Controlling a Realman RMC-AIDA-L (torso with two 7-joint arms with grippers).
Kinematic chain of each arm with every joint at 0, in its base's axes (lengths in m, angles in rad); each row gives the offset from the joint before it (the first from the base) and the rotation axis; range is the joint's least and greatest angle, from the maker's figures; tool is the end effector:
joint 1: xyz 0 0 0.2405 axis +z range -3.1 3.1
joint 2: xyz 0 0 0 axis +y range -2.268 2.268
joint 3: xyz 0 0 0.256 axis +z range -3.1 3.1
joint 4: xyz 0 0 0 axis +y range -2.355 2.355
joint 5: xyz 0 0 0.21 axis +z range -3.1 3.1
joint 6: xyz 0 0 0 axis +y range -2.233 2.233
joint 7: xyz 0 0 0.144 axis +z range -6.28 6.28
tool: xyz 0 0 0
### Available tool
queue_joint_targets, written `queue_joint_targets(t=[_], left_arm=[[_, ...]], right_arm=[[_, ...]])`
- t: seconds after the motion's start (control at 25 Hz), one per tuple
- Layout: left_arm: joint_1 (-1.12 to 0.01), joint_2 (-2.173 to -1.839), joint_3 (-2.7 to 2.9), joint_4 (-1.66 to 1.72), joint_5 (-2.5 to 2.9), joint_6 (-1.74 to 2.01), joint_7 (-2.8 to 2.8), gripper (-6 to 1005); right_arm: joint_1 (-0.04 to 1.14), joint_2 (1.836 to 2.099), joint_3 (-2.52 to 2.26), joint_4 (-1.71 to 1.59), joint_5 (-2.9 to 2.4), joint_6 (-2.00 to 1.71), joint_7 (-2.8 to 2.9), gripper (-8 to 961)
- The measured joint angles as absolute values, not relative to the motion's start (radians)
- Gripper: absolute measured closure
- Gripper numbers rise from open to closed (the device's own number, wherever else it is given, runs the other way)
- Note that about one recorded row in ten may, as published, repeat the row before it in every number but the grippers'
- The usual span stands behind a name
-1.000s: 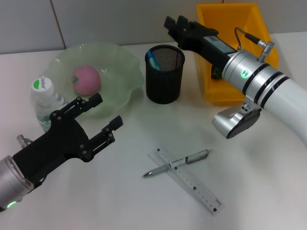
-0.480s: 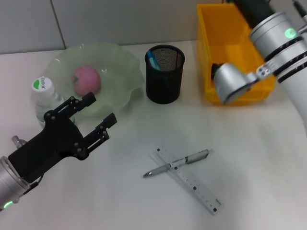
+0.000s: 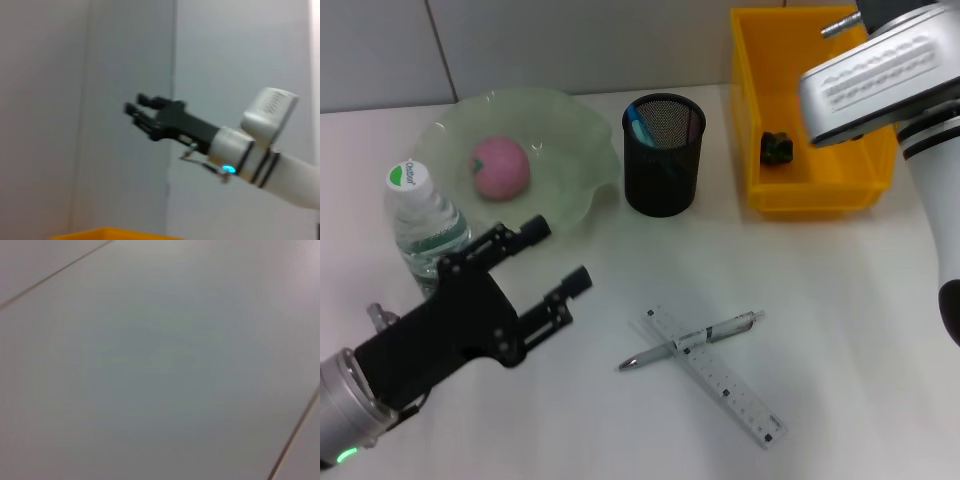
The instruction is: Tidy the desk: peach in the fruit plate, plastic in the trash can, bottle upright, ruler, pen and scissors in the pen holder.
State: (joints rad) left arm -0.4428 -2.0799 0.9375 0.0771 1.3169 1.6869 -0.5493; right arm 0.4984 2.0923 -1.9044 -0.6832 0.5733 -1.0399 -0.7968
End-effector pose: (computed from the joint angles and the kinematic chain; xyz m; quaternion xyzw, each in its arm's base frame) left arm -0.2633 0.2608 -0.0481 -0.8573 -0.0924 -0.4417 0.2476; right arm 0.1748 0.3994 0.0180 -0.6328 -0.1303 0.2071 0.7346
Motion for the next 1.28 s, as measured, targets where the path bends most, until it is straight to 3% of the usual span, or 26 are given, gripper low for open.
queue_joint_targets(t=[0.28,0.48,0.72,1.16,1.28], left_arm=[[-0.435,-2.072,1.04,0.094,1.319,1.715,-0.551,331],[-0.432,-2.069,1.061,0.112,1.32,1.712,-0.571,329],[-0.437,-2.069,1.09,0.118,1.322,1.689,-0.592,328],[-0.429,-2.068,1.083,0.158,1.321,1.642,-0.69,328],[-0.429,-2.068,1.086,0.169,1.321,1.629,-0.71,328]], right_arm=[[0.43,2.082,-1.915,-0.738,0.436,-0.921,-0.011,577],[0.442,2.078,-1.911,-0.647,0.14,-0.962,0.597,577],[0.427,2.071,-1.895,-0.606,-0.101,-1.056,0.809,578],[0.41,2.013,-1.646,-0.404,-0.568,-1.296,1.058,577],[0.423,1.98,-1.627,-0.365,-0.625,-1.314,1.129,476]])
